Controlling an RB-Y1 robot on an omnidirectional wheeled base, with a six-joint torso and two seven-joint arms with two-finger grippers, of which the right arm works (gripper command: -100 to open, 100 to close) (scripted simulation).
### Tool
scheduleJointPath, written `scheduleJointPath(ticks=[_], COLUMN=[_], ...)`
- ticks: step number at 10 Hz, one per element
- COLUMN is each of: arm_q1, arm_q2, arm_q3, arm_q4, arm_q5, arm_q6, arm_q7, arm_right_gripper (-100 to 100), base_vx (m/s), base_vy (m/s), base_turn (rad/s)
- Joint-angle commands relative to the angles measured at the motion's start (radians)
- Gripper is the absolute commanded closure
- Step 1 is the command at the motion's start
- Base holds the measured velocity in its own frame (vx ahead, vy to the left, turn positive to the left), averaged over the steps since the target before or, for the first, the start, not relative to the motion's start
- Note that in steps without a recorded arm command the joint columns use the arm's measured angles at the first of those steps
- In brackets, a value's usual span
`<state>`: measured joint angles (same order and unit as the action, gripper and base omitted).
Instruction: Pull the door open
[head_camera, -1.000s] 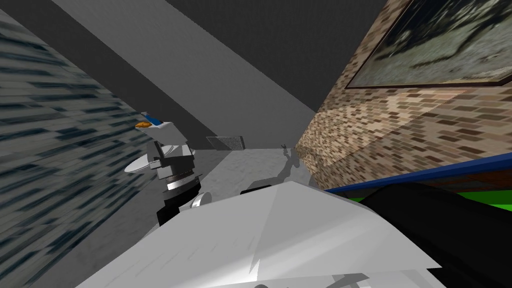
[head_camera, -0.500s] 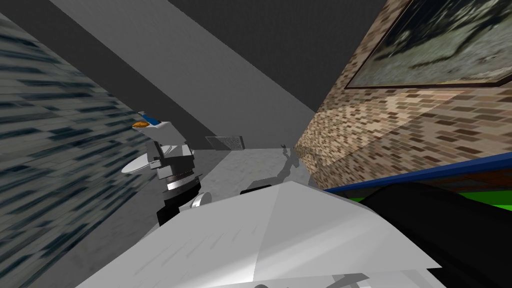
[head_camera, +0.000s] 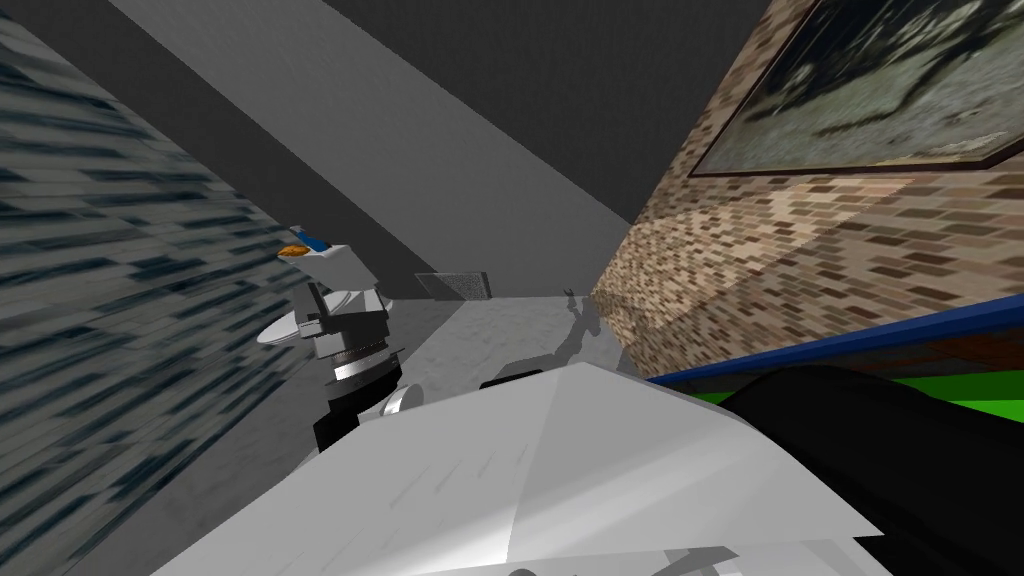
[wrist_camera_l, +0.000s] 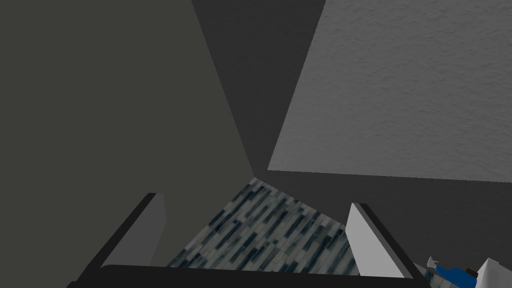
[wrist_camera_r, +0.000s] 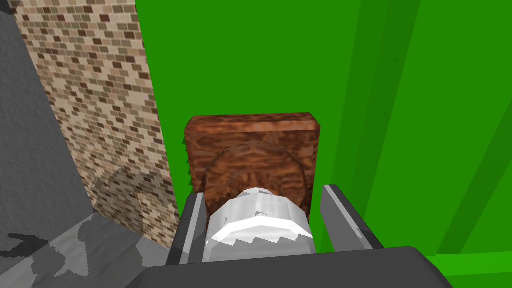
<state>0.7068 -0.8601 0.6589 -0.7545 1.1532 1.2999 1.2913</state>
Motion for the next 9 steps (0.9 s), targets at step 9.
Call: scheduleJointPath(ticks=[9], arm_q1=[0.035], arm_q2=[-0.03], arm_q3=[0.07], arm_q4=[-0.098], arm_q5=[0.123], arm_q6=[0.118], arm_q7=[0.018], arm_right_gripper=[100], base_vx=[-0.106], base_vy=[0.115], base_turn=[-0.006])
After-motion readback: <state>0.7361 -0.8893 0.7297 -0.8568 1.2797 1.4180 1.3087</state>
